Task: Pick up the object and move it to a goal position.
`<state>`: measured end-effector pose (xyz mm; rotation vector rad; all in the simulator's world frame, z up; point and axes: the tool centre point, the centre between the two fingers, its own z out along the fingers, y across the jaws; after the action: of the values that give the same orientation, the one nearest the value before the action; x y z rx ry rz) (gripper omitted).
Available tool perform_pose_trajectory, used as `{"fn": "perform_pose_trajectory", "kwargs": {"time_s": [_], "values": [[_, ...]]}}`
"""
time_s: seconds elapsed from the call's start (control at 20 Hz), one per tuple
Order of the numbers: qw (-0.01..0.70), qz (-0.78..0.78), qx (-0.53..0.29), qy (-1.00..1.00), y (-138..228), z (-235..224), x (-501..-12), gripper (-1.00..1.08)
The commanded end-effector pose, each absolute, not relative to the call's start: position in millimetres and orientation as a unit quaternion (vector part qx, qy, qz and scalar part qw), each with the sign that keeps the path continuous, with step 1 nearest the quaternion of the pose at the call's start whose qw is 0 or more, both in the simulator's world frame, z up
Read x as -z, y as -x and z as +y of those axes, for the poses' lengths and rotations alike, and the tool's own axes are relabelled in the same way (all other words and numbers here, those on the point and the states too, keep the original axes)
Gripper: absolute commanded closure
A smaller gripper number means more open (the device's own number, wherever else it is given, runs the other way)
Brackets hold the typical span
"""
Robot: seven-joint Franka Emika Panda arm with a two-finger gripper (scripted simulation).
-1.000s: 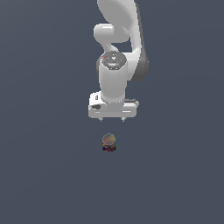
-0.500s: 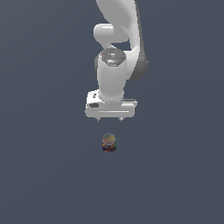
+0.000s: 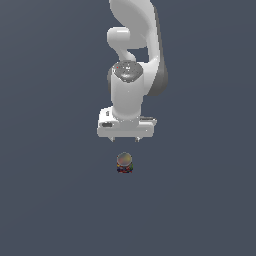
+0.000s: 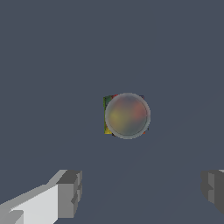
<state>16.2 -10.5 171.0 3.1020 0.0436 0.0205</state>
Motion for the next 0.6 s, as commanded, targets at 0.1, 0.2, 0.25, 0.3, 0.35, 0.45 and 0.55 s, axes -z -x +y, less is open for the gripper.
{"fn": "perform_pose_trajectory", "kwargs": {"time_s": [0.1, 0.2, 0.25, 0.3, 0.35, 0.45, 0.55], "values": [[0.015, 0.015, -0.005, -1.0, -27.6, -11.6, -156.1, -0.92], [0.012, 0.016, -0.004, -1.0, -34.4, -12.2, -146.9, -0.92], [0.011, 0.016, -0.003, -1.0, -37.9, -12.5, -141.8, -0.92], [0.009, 0.017, -0.003, -1.0, -41.1, -12.9, -137.0, -0.92], [0.008, 0.017, -0.002, -1.0, -44.0, -13.2, -132.5, -0.92], [0.005, 0.017, -0.001, -1.0, -48.9, -13.8, -124.6, -0.92], [0.003, 0.017, -0.001, -1.0, -52.7, -14.3, -118.1, -0.92]]}}
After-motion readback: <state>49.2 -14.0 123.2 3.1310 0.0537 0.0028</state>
